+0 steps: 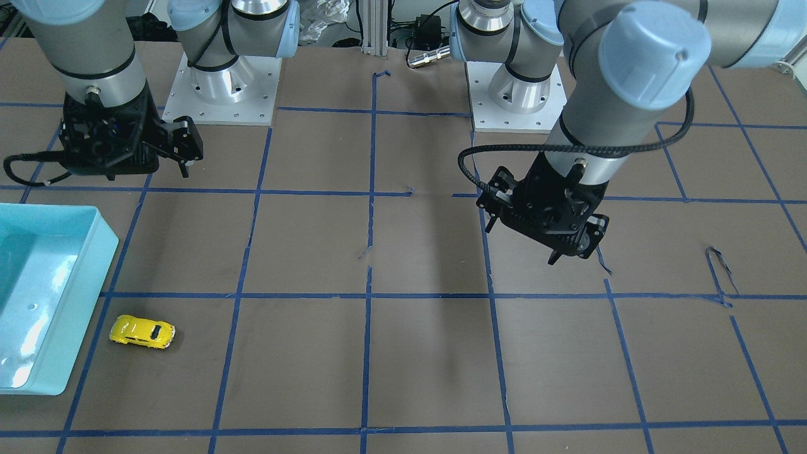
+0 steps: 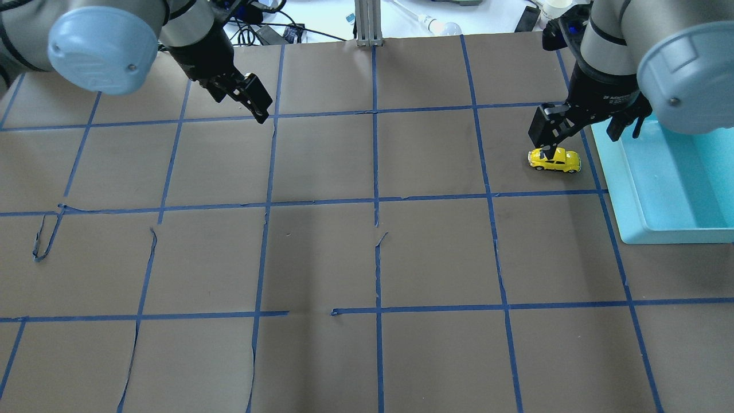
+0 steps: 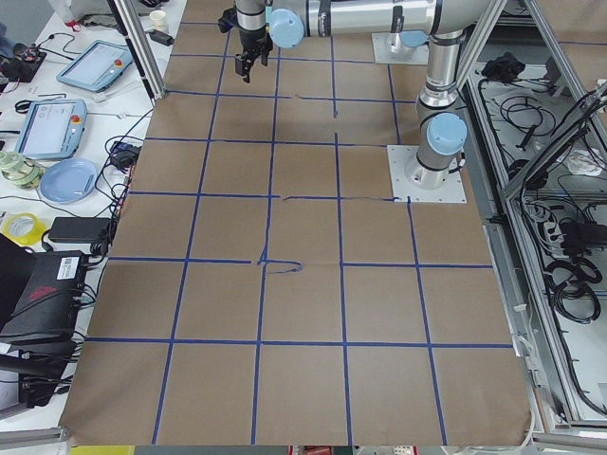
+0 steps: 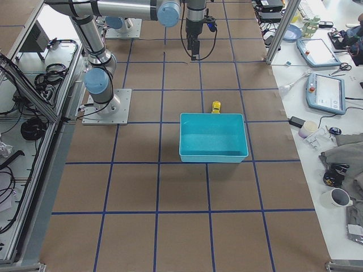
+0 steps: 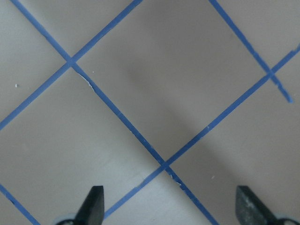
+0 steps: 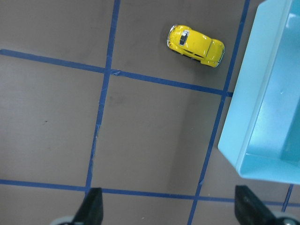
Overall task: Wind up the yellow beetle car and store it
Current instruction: 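Close the right gripper around the yellow car's body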
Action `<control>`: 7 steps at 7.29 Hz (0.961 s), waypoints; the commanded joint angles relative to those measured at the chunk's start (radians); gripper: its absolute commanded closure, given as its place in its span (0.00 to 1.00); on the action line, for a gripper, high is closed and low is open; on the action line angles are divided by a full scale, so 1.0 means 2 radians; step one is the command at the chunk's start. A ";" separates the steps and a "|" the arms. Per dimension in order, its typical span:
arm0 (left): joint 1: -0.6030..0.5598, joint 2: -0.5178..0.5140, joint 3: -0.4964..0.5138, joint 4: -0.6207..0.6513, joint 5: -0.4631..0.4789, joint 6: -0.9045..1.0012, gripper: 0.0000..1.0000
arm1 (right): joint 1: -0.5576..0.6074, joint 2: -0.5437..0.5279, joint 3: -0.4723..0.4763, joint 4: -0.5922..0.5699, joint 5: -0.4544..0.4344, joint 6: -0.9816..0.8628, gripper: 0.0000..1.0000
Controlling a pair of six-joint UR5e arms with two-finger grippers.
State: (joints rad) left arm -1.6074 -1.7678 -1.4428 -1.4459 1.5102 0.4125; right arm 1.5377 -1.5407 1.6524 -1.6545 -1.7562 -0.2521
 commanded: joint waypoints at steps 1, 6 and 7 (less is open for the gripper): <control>-0.002 0.050 0.004 -0.048 0.006 -0.135 0.00 | -0.003 0.058 0.001 -0.080 -0.004 -0.147 0.00; 0.019 0.117 -0.029 -0.103 0.053 -0.149 0.00 | -0.096 0.134 0.075 -0.252 0.080 -0.433 0.00; 0.019 0.116 -0.032 -0.064 0.062 -0.159 0.00 | -0.102 0.164 0.071 -0.268 0.088 -0.448 0.00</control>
State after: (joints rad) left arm -1.5693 -1.5435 -1.4920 -1.6348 1.6150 0.1093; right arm 1.3695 -1.2788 1.7912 -2.1441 -1.6223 -1.0719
